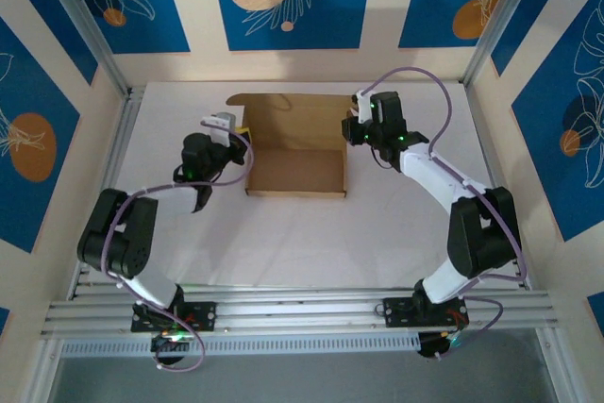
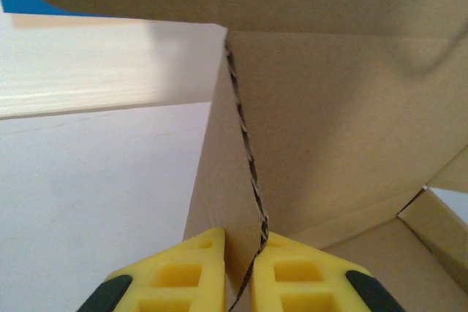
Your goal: Fold the paper box
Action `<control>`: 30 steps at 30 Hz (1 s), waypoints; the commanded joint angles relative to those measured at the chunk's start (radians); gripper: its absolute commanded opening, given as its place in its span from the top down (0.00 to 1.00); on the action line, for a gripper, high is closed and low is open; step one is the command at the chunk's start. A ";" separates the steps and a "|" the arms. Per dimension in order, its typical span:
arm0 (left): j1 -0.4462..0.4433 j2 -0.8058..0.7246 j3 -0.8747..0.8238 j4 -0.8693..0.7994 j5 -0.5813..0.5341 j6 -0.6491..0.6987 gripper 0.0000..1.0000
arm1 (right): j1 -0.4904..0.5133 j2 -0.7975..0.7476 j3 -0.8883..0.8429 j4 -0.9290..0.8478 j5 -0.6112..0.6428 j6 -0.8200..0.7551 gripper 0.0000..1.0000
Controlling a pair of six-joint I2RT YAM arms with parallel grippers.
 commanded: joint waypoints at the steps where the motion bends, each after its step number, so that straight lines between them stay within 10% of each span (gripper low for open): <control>1: -0.042 -0.046 -0.032 0.059 0.036 -0.062 0.87 | 0.033 -0.037 -0.037 0.007 -0.047 0.222 0.70; 30: -0.208 -0.199 -0.295 0.155 -0.227 -0.094 0.82 | 0.266 -0.243 -0.535 0.525 0.212 0.470 0.68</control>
